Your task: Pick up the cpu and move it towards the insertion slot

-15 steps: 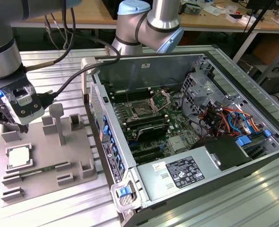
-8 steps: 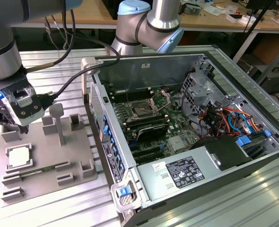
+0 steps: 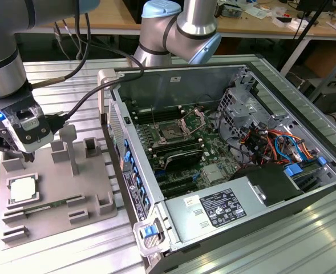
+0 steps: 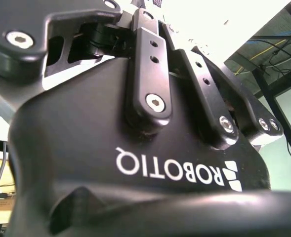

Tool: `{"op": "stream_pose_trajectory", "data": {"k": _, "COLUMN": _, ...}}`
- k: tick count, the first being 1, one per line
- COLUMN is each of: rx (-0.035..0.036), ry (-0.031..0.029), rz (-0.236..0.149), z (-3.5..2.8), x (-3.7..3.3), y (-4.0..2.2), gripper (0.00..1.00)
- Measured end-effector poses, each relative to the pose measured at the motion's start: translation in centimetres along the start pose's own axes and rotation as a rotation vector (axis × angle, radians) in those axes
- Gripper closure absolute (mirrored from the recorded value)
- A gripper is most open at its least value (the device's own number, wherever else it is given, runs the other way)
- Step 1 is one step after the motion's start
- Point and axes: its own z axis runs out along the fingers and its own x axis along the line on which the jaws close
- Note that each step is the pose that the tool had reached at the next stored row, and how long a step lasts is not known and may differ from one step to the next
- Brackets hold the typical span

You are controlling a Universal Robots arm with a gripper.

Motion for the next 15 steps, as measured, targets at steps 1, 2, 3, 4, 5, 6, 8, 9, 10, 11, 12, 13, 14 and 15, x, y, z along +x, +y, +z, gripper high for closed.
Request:
{"op": "stream_pose_trajectory", "data": {"k": 1, "rx": 0.0, "ry": 0.0, "rz": 0.0, "z": 0.04, "x": 0.0, "y": 0.0, "gripper": 0.89}}
{"op": "stream_pose_trajectory", "data": {"k": 2, "rx": 0.0, "ry": 0.0, "rz": 0.0, "z": 0.06, "x": 0.0, "y": 0.0, "gripper": 0.89}}
{"op": "stream_pose_trajectory", "data": {"k": 3, "rx": 0.0, "ry": 0.0, "rz": 0.0, "z": 0.08, "x": 0.0, "y": -0.01, "gripper": 0.89}}
{"op": "stream_pose_trajectory", "data": {"k": 4, "rx": 0.0, "ry": 0.0, "rz": 0.0, "z": 0.11, "x": 0.0, "y": 0.0, "gripper": 0.89}}
{"op": "stream_pose_trajectory", "data": {"k": 5, "rx": 0.0, "ry": 0.0, "rz": 0.0, "z": 0.14, "x": 0.0, "y": -0.01, "gripper": 0.89}}
{"op": "stream_pose_trajectory", "data": {"k": 6, "rx": -0.0001, "ry": 0.0, "rz": 0.0, "z": 0.16, "x": 0.0, "y": -0.01, "gripper": 0.89}}
{"op": "stream_pose_trajectory", "data": {"k": 8, "rx": 0.0, "ry": 0.0, "rz": 0.0, "z": 0.23, "x": 0.0, "y": -0.01, "gripper": 0.89}}
{"op": "stream_pose_trajectory", "data": {"k": 9, "rx": 0.0, "ry": 0.0, "rz": 0.0, "z": 0.24, "x": 0.0, "y": -0.01, "gripper": 0.89}}
{"op": "stream_pose_trajectory", "data": {"k": 10, "rx": 0.0, "ry": 0.0, "rz": 0.0, "z": 0.27, "x": 0.0, "y": -0.01, "gripper": 0.89}}
{"op": "stream_pose_trajectory", "data": {"k": 11, "rx": 0.0, "ry": 0.0, "rz": 0.0, "z": 0.28, "x": 0.0, "y": -0.01, "gripper": 0.89}}
{"op": "stream_pose_trajectory", "data": {"k": 12, "rx": 0.0, "ry": 0.0, "rz": 0.0, "z": 0.31, "x": 0.0, "y": -0.01, "gripper": 0.89}}
{"op": "stream_pose_trajectory", "data": {"k": 13, "rx": 0.0, "ry": 0.0, "rz": 0.0, "z": 0.32, "x": 0.0, "y": -0.01, "gripper": 0.89}}
{"op": "stream_pose_trajectory", "data": {"k": 14, "rx": 0.0, "ry": 0.0, "rz": 0.0, "z": 0.35, "x": 0.0, "y": -0.01, "gripper": 0.89}}
{"op": "stream_pose_trajectory", "data": {"k": 15, "rx": -0.0001, "ry": 0.0, "rz": 0.0, "z": 0.38, "x": 0.0, "y": -0.01, "gripper": 0.89}}
